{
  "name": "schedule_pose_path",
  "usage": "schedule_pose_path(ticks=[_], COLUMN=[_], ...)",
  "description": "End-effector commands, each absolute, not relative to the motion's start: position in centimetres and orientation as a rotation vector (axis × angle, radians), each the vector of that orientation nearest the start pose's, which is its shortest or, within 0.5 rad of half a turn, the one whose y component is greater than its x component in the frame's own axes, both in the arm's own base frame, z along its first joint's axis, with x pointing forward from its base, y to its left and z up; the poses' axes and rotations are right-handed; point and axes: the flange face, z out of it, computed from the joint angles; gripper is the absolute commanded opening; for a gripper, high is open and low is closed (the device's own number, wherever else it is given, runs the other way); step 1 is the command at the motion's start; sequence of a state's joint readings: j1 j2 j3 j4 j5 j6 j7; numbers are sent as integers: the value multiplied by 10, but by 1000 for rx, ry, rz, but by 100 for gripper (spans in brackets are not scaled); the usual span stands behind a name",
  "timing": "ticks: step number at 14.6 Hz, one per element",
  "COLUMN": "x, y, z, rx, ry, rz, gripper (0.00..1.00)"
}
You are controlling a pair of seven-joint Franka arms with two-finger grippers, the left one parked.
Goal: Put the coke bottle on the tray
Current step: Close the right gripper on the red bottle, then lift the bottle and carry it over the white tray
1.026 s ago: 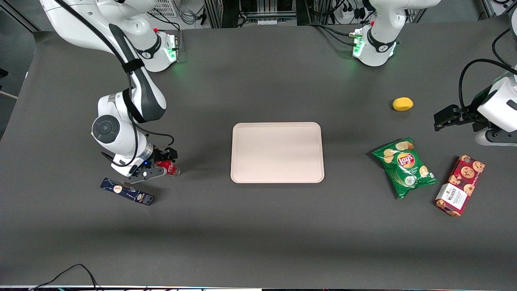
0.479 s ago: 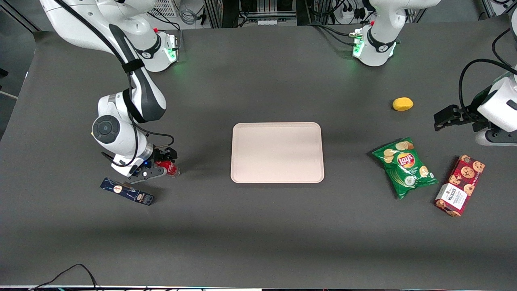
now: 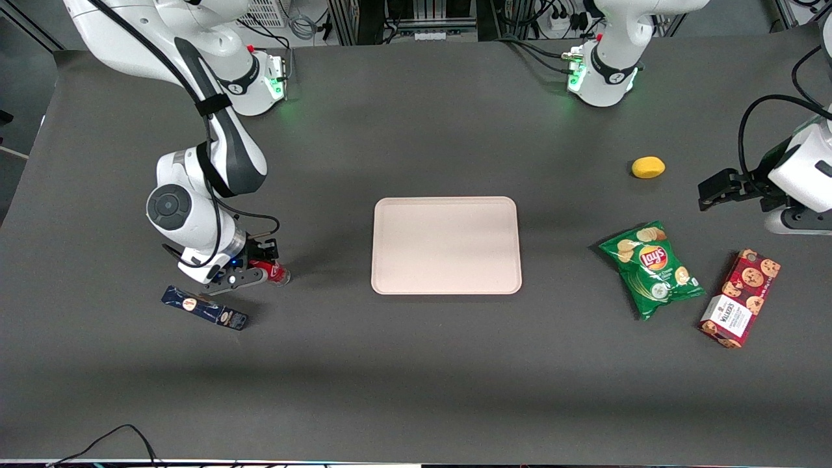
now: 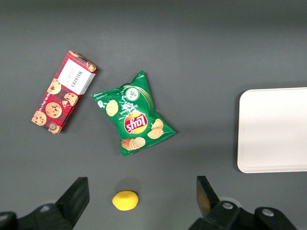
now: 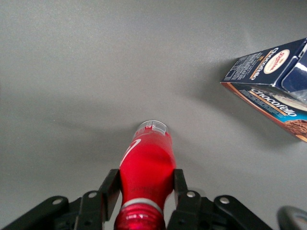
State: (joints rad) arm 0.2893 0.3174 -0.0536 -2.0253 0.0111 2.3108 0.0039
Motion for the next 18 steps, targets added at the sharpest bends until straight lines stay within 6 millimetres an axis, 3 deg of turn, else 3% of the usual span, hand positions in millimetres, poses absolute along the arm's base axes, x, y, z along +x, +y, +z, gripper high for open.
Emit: schedule_pose_path(ticks=[1,4,10,14,18], x=[581,597,606,604,582], y=[144,156,164,176,258], z=[324,382,473,483,489], rx=[-3102,-3098,-3072,-3071,-3073], ry=[-357,-367,-372,-352,-160], rz=[19,135,85,98,92], gripper=[0,0,0,0,0])
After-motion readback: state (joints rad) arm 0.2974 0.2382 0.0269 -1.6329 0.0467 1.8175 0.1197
